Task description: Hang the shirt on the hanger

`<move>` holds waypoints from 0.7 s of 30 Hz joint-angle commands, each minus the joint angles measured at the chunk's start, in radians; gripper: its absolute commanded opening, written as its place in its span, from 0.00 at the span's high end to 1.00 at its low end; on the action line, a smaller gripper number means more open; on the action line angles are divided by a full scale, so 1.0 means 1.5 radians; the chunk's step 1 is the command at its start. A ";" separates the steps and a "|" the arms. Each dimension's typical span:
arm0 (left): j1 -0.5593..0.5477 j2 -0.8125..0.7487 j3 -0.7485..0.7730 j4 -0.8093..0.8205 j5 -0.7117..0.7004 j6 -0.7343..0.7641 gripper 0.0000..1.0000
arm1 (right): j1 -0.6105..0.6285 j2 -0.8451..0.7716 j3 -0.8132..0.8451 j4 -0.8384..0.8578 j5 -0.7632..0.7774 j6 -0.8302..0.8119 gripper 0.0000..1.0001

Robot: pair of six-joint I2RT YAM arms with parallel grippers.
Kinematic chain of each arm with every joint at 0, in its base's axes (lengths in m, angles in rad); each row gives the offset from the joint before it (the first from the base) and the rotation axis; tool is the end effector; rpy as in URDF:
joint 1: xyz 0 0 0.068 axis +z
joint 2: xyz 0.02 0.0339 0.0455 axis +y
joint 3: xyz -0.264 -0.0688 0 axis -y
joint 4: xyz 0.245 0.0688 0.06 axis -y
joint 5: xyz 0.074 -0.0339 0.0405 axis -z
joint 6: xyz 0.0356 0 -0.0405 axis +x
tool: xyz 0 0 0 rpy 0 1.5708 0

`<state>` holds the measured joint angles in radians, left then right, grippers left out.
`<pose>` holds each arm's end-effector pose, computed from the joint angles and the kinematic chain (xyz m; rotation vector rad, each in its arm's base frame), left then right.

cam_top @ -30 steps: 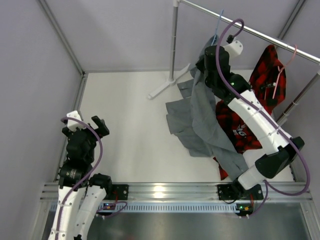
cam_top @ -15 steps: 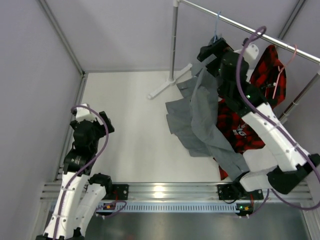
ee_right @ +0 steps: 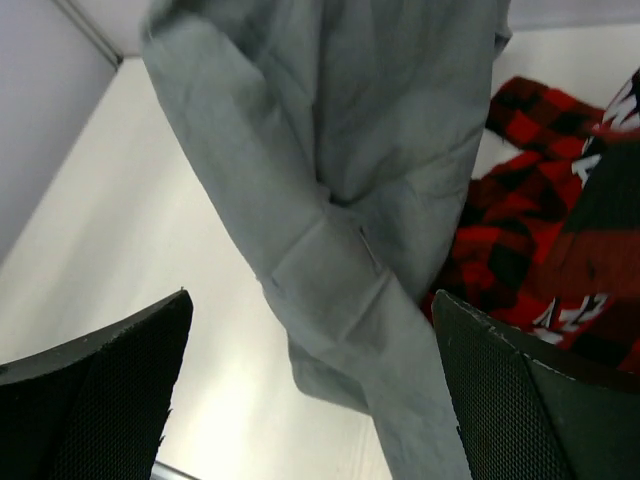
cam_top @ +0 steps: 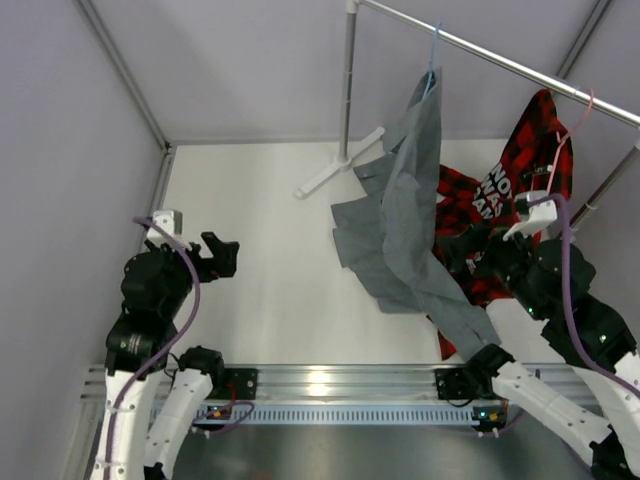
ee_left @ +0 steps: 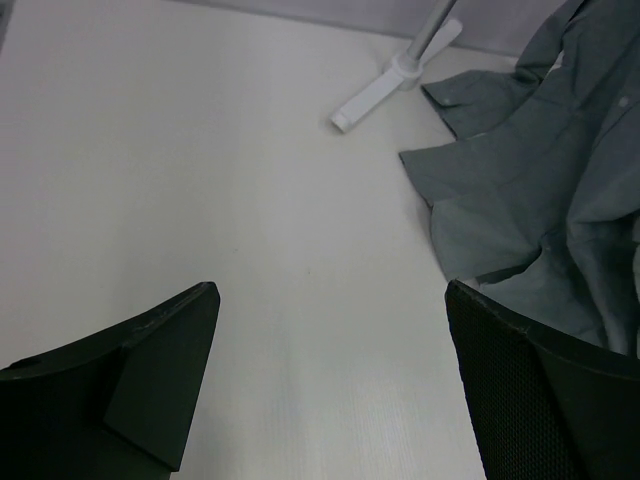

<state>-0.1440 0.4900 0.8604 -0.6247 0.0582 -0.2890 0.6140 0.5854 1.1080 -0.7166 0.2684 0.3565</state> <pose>0.0984 -0.0164 0.3548 -0.0919 1.8371 -0.3578 0.0779 0.0433 0.4128 -0.0323 1.7811 0.4679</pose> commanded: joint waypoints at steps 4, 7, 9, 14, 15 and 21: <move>0.001 -0.084 0.132 -0.111 -0.024 0.029 0.02 | -0.002 -0.160 -0.061 -0.063 -0.054 -0.034 0.00; 0.000 -0.091 0.160 -0.173 -0.032 0.051 0.02 | -0.001 -0.165 -0.017 -0.119 -0.054 -0.035 0.01; -0.003 -0.105 0.158 -0.209 -0.032 0.057 0.02 | -0.001 -0.150 0.016 -0.172 -0.030 -0.038 0.01; -0.009 -0.133 0.174 -0.245 -0.062 0.048 0.02 | -0.001 -0.115 0.073 -0.266 0.095 -0.047 0.00; -0.009 -0.131 0.179 -0.254 -0.061 0.049 0.02 | -0.001 -0.123 0.076 -0.269 0.098 -0.047 0.01; -0.009 -0.130 0.161 -0.252 -0.018 0.043 0.02 | -0.001 -0.152 0.049 -0.264 0.108 -0.045 0.01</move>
<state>-0.1558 0.3016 1.1057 -0.9947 -0.0154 -0.2295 0.6132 0.3717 1.1904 -1.0714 0.3882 0.3050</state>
